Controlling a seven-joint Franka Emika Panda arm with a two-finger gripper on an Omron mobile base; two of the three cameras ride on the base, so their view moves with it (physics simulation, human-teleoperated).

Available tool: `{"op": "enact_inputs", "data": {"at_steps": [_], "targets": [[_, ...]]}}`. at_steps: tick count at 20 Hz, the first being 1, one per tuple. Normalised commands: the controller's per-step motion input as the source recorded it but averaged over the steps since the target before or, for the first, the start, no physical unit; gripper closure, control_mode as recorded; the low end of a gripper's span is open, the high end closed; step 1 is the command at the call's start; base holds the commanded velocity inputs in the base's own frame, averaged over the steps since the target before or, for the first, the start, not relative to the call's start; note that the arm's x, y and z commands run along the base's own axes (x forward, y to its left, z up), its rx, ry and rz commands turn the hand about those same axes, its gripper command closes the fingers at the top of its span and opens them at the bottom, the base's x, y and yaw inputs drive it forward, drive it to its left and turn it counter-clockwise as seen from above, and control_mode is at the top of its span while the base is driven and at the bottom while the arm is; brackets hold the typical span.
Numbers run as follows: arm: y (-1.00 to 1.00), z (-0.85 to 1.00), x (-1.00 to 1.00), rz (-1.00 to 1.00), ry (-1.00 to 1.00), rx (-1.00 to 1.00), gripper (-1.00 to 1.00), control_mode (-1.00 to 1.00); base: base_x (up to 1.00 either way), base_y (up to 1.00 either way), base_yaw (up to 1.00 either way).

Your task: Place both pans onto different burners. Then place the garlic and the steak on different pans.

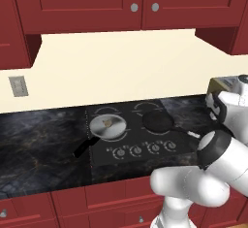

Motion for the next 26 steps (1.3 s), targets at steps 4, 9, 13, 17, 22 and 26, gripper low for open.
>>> {"op": "enact_inputs", "data": {"at_steps": [4,9,13,17,22,26], "targets": [[-0.50,0.00,-0.05,0.00,0.00,0.00,-1.00,-1.00,0.00,0.00,0.00],[-0.54,0.00,-0.01,0.00,0.00,0.01,-1.00,-1.00,0.00,0.00,0.00],[-0.48,0.00,-0.04,0.00,0.00,0.00,-1.00,-1.00,0.00,0.00,0.00],[-0.42,0.00,0.00,-0.01,0.01,0.00,-1.00,-1.00,0.00,0.00,0.00],[-0.50,0.00,-0.16,0.00,0.03,0.00,-1.00,-1.00,0.00,0.00,0.00],[-0.50,0.00,-0.25,0.00,0.02,0.00,-1.00,-1.00,0.00,0.00,0.00]]}}
